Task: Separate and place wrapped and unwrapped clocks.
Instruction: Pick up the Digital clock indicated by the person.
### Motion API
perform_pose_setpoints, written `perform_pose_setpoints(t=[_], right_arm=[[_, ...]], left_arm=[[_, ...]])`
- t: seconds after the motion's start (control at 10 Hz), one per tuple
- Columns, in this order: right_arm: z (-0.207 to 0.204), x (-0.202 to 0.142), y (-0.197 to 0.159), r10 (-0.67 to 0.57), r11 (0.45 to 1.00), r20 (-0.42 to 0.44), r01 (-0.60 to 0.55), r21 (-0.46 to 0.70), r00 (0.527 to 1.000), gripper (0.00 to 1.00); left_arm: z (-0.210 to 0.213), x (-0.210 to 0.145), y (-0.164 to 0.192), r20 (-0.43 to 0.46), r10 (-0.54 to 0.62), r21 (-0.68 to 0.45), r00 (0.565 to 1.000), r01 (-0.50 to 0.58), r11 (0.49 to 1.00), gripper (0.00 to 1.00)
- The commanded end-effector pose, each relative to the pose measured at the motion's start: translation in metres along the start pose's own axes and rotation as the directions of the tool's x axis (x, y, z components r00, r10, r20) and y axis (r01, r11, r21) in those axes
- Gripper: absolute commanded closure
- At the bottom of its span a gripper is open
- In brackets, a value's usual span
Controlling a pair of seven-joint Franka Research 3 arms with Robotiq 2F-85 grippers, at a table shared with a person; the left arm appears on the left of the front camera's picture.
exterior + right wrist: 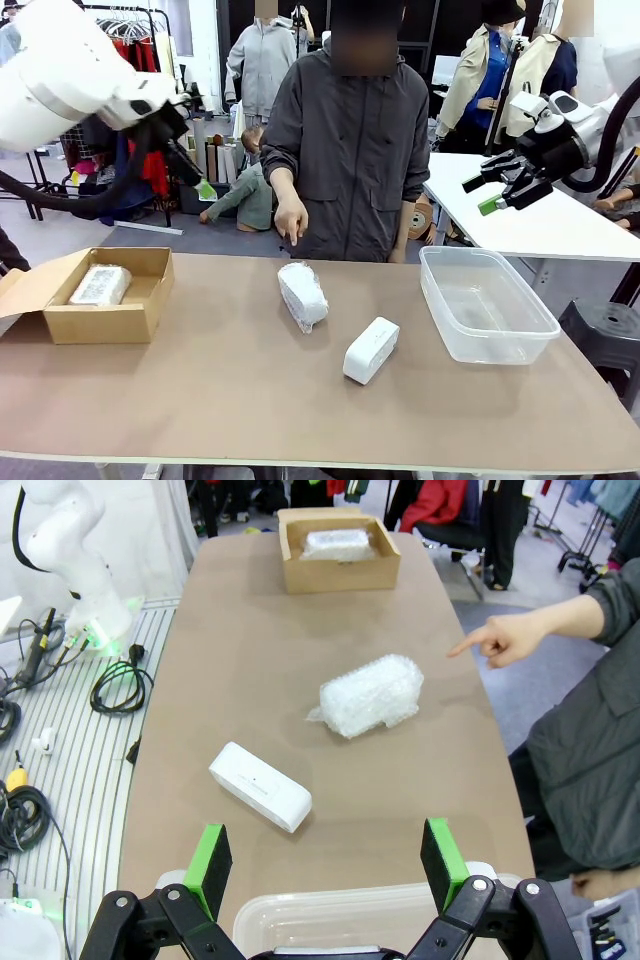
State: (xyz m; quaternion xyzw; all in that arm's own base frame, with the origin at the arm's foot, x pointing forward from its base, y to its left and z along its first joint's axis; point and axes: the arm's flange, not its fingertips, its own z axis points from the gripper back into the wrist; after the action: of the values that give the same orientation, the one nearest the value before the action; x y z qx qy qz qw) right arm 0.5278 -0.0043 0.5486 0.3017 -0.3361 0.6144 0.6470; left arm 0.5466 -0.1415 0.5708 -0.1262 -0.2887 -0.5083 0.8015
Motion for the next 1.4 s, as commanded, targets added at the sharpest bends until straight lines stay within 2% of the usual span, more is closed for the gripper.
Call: perform_pose_setpoints(t=[0.0, 0.3, 0.4, 1.3], right_arm=[[0.001, 0.001, 0.002, 0.002, 1.0, 0.002, -0.002, -0.003, 1.0, 0.0], [0.001, 0.001, 0.002, 0.002, 1.0, 0.002, -0.002, -0.003, 1.0, 0.0], [0.001, 0.001, 0.002, 0.002, 1.0, 0.002, -0.002, -0.003, 1.0, 0.0], [0.001, 0.001, 0.002, 0.002, 1.0, 0.002, -0.002, -0.003, 1.0, 0.0]], left_arm=[[-0.021, 0.007, -0.013, -0.058, 0.108, 0.097, 0.992, -0.102, 0.99, 0.0], [-0.05, 0.015, -0.027, -0.02, 0.103, 0.158, 0.995, -0.098, 0.982, 0.0], [-0.049, 0.013, -0.029, -0.007, 0.08, 0.111, 0.997, -0.079, 0.991, 0.0], [-0.049, 0.018, -0.023, -0.008, 0.098, 0.131, 0.995, -0.096, 0.987, 0.0]])
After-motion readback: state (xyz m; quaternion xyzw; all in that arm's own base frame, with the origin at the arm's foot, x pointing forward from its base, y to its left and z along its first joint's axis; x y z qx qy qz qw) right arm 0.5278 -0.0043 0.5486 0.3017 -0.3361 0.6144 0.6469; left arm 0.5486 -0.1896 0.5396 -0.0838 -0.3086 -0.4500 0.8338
